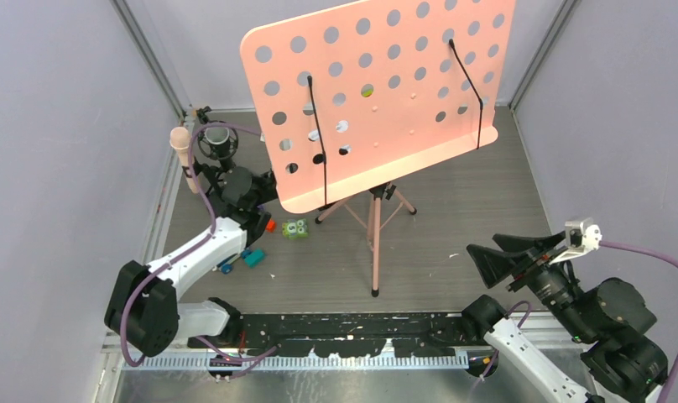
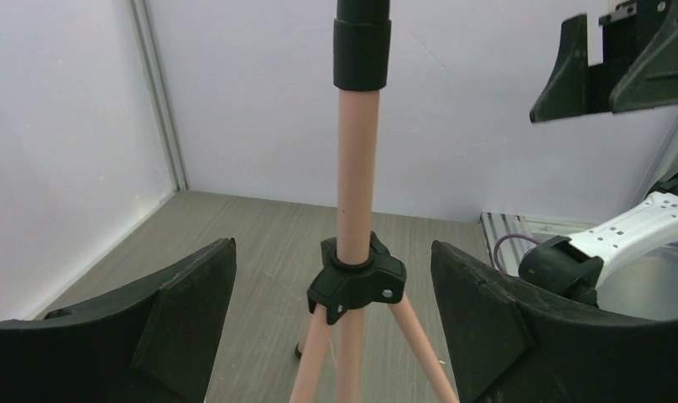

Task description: Pack up the instrument practice props

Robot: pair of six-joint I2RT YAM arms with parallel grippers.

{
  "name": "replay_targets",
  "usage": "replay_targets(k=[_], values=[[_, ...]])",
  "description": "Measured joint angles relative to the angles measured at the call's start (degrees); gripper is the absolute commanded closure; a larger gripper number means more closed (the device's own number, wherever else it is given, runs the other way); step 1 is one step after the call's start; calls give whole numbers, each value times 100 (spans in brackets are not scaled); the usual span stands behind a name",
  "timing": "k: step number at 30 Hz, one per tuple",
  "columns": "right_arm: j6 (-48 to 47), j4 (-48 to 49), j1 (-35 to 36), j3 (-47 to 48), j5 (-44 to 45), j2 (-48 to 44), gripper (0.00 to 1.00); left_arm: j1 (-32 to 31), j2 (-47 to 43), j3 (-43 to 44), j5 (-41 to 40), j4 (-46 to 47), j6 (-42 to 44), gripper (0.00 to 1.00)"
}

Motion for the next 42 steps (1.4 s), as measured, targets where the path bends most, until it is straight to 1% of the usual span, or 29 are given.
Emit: replay_targets(k=[5,9,20,24,28,36,42], values=[[428,-142,0,-597,-15,-343,19,-90,337,417,39,-24,138,19],[686,-208,0,-907,-9,-588,18,-258,568,732,24,-201,216,20],[933,-256,0,-1040,216,-719,18,-758,890,817,-57,-695,409,22],[944,-258,0,-1040,275,-719,19,-804,1082,1054,-109,-859,448,30],[960,-278,0,-1040,330,-719,18,-804,1185,1213,-149,-992,525,32],[977,-275,0,-1040,400,-719,18,-828,1191,1235,-221,-1458,772,39],[1001,-278,0,-1040,411,-719,18,-841,1189,1373,-227,-1891,977,49]])
